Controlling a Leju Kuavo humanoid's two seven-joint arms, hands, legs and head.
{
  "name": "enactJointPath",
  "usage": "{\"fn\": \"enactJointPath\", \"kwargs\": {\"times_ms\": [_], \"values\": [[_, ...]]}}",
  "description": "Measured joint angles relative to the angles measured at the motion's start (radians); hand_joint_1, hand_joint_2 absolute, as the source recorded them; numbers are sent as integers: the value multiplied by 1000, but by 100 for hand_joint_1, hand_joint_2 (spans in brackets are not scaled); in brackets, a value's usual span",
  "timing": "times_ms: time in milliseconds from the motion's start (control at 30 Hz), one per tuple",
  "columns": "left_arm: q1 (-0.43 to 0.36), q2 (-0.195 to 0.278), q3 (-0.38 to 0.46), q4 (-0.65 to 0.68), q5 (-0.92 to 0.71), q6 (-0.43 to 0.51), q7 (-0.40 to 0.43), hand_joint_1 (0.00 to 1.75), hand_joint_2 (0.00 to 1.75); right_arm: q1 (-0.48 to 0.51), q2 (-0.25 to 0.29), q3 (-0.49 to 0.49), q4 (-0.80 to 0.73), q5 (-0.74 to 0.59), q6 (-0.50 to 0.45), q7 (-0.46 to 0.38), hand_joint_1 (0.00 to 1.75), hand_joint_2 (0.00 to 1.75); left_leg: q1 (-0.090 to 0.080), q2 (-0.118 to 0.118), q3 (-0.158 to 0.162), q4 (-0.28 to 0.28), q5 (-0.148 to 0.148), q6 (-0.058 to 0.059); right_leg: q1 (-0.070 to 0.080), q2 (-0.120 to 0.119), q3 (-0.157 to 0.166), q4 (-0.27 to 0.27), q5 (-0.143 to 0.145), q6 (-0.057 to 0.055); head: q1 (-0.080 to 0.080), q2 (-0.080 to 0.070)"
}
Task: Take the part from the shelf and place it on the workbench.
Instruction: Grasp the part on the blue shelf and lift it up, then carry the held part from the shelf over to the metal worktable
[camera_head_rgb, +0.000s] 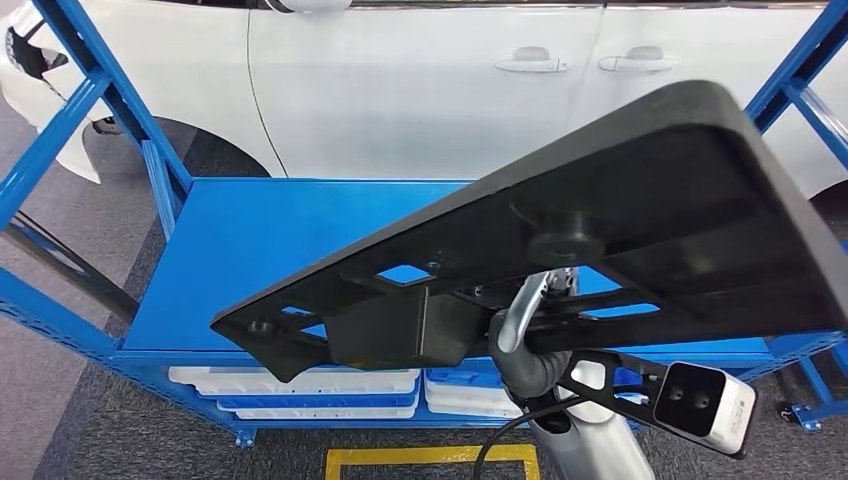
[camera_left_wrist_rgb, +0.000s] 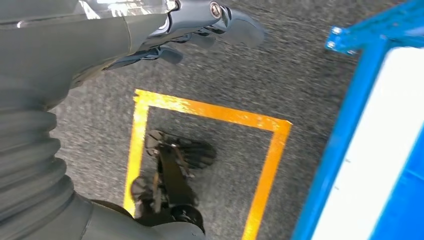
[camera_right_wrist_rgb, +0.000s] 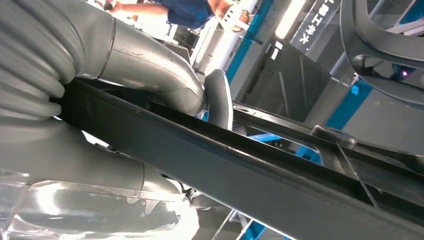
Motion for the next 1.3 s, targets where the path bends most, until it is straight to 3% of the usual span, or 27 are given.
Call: {"fn": "enactJointPath", "kwargs": {"times_ms": [33,67,133,200,233,333,367,400,467,500,533,567,600,667,733,767,833,867,900,1000,1033,1067,1100,1133,1167,1233,1300], "values": [[0,0,1,0,-3,4,6,0,175,0,-1,4,2,0,-2,0,175,175,0,0,-10,1,7,-1,-1,0,-1,31,-11,2,0,0],[0,-1,1,0,-6,8,12,0,175,-1,-2,8,3,-1,-5,0,175,175,0,0,-20,3,14,-2,-2,0,17,26,-3,3,0,0],[0,-3,2,0,-10,13,19,0,175,-8,-2,17,3,-1,-11,1,175,175,0,-1,-39,10,27,-8,-5,-1,108,-94,43,1,0,0],[-2,-4,3,0,-15,17,25,0,175,-16,-2,23,2,-3,-16,1,175,175,-3,-2,-54,17,38,-18,-2,0,188,-218,67,-6,-1,0],[-2,-5,3,0,-16,19,29,0,175,-18,-3,24,1,-5,-17,1,175,175,-3,-3,-58,19,44,-24,0,1,202,-245,68,-11,1,0],[0,-5,4,0,-22,27,46,0,175,-15,-10,25,0,-21,-15,0,175,175,-2,-4,-65,15,61,-43,2,0,187,-252,86,-32,6,0],[1,-6,4,0,-24,29,51,0,175,-14,-13,25,0,-28,-13,0,175,175,0,-5,-71,26,45,-49,1,-2,179,-254,97,-40,5,0],[3,-6,5,0,-25,30,54,0,175,-13,-16,24,0,-34,-10,0,175,175,1,-5,-82,55,9,-53,-1,-4,169,-257,109,-47,4,0],[4,-8,5,0,-28,35,61,0,175,-10,-22,20,1,-46,3,0,175,175,3,-4,-111,170,-96,-59,1,-6,143,-257,131,-56,1,0],[4,-8,5,0,-31,39,65,0,175,-6,-26,16,1,-52,13,0,175,175,3,-4,-122,235,-133,-61,3,-7,130,-257,141,-57,1,0],[4,-8,5,0,-34,43,69,0,175,-1,-30,11,1,-55,25,0,175,175,3,-4,-123,283,-148,-62,4,-8,117,-256,151,-58,1,0],[4,-8,5,0,-37,46,75,0,175,5,-33,5,0,-58,38,0,175,175,3,-4,-110,302,-139,-62,6,-8,103,-255,161,-57,1,0],[5,-8,5,0,-39,50,79,0,175,12,-36,-2,-1,-58,51,0,175,175,3,-4,-80,285,-115,-60,7,-9,90,-254,170,-56,1,0],[5,-7,5,0,-43,57,87,0,175,26,-39,-16,-8,-58,77,0,175,175,0,-4,26,159,-83,-48,10,-9,70,-251,187,-52,1,0],[3,-7,5,0,-51,63,94,0,175,33,-40,-29,-18,-57,101,0,175,175,-6,-4,116,26,-98,-36,11,-9,61,-249,202,-43,1,0],[3,-7,5,0,-55,66,100,0,175,36,-40,-36,-22,-57,109,0,175,175,-10,-4,134,-6,-108,-31,10,-10,59,-250,209,-37,2,0],[5,-10,5,0,-64,69,113,0,175,41,-41,-48,-24,-57,115,0,175,175,-10,-1,130,-23,-95,-24,7,-9,56,-252,221,-24,1,0],[6,-11,5,0,-67,70,119,0,175,45,-43,-52,-25,-57,114,0,175,175,-8,1,124,-28,-83,-18,6,-7,49,-244,210,-18,1,0],[7,-13,5,0,-70,70,124,0,175,48,-45,-56,-25,-57,113,0,175,175,-6,4,114,-34,-69,-12,6,-5,38,-221,181,-13,3,0],[8,-15,5,0,-76,64,134,0,175,61,-51,-67,-25,-53,112,0,175,175,-5,9,71,-33,-33,-3,2,-4,-10,-53,44,-1,9,0],[9,-16,5,0,-77,62,138,0,175,69,-53,-71,-26,-49,113,0,175,175,-5,10,54,-29,-23,-4,-1,-4,-17,0,27,3,9,0],[10,-17,5,0,-77,61,143,0,175,76,-56,-75,-29,-42,114,0,175,175,-5,10,37,-23,-14,-6,-3,-4,-11,26,34,6,9,0],[11,-18,5,0,-77,64,149,0,175,83,-58,-82,-32,-36,116,0,175,175,-4,10,19,-16,-6,-8,-6,-4,9,21,59,8,9,0],[12,-19,5,0,-77,70,157,0,175,87,-61,-89,-36,-31,117,0,175,175,-3,10,2,-7,1,-11,-9,-4,48,-22,88,10,9,0],[13,-19,5,0,-77,79,166,0,175,89,-64,-98,-40,-29,116,0,175,175,-3,10,-15,3,7,-16,-12,-4,97,-89,97,11,9,0],[15,-19,7,0,-77,100,182,0,175,91,-70,-119,-49,-28,113,0,175,175,-4,9,-37,20,18,-26,-9,-1,174,-206,87,1,8,0],[17,-19,12,0,-77,109,191,0,175,92,-75,-137,-56,-28,104,0,175,175,-5,7,-44,23,33,-38,-3,2,186,-237,78,-17,9,0]]}}
